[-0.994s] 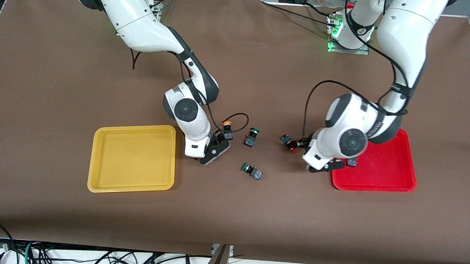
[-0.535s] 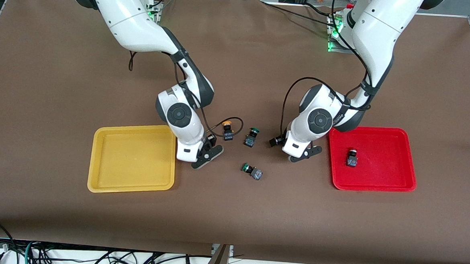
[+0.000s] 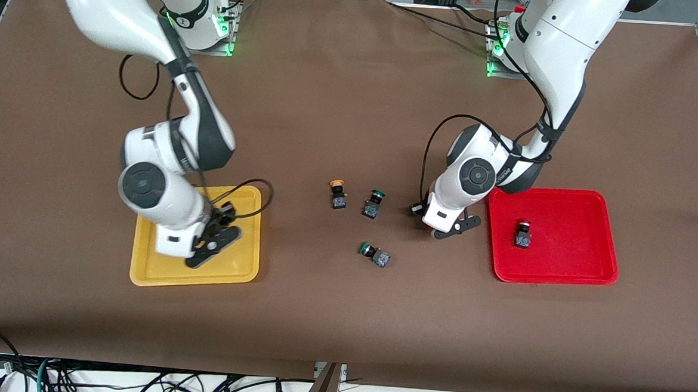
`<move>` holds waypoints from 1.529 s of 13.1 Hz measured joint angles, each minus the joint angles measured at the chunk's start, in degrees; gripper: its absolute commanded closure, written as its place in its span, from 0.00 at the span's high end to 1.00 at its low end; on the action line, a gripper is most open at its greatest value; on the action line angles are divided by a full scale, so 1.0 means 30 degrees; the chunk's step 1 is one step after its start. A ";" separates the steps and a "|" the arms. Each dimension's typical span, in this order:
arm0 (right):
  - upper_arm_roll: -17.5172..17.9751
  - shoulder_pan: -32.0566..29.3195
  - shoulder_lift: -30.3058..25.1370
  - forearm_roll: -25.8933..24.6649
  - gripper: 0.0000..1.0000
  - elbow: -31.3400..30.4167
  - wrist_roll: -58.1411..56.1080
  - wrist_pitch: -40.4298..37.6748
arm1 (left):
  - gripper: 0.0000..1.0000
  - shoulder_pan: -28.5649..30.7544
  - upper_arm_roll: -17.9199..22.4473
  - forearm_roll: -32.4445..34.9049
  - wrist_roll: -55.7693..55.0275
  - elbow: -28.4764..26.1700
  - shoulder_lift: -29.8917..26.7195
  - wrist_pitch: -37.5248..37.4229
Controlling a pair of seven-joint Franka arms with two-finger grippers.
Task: Place red and yellow buttons in trays
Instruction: 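Lower the orange button into the yellow tray while the left gripper carries, then release the red button in the red tray while the right gripper returns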
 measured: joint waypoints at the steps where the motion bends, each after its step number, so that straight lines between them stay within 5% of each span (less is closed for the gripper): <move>1: 0.0001 -0.0508 0.0421 0.0002 0.86 -0.0151 -0.0154 0.0506 | 0.12 0.0505 0.0114 0.0074 0.1334 0.0470 -0.0284 -0.1335; 2: 0.0003 -0.0790 0.0842 0.0002 1.00 -0.0225 -0.0171 0.0908 | 0.12 0.1112 0.0186 0.0201 0.2791 0.1001 -0.0616 -0.2982; 6: 0.0211 -0.0767 0.0903 0.1099 1.00 -0.0062 0.0453 0.0628 | 0.12 0.2494 0.0388 0.4166 0.6923 0.2267 -0.1403 -0.7525; 8: 0.0585 -0.0562 0.0507 0.1522 1.00 0.0186 0.2418 -0.0232 | 0.13 0.2976 0.0442 0.5872 0.8972 0.2276 -0.1403 -0.8060; 13: 0.2245 0.1721 0.0311 0.1693 1.00 0.0326 1.2236 -0.0629 | 0.19 0.6317 0.0567 0.6204 1.4386 0.2206 -0.1332 -0.7969; 14: 0.2337 0.2642 0.0363 0.1693 1.00 0.0316 1.4337 -0.0605 | 0.33 0.7015 0.0512 0.6165 1.5045 0.2185 -0.1251 -0.7601; 15: 0.2346 0.3574 0.0489 0.1692 0.99 0.0292 1.6124 -0.0486 | 0.73 0.7452 0.0434 0.6070 1.5396 0.2134 -0.1097 -0.7252; 16: 0.2339 0.4279 0.0693 0.1691 0.99 0.0255 1.7489 -0.0084 | 1.00 0.7555 0.0362 0.5941 1.5478 0.2082 -0.0948 -0.7046; 20: 0.2336 0.5881 0.2010 0.1691 0.99 -0.0072 2.0819 0.2824 | 1.00 0.7357 -0.0050 0.5189 1.5458 0.2262 -0.0986 -0.6999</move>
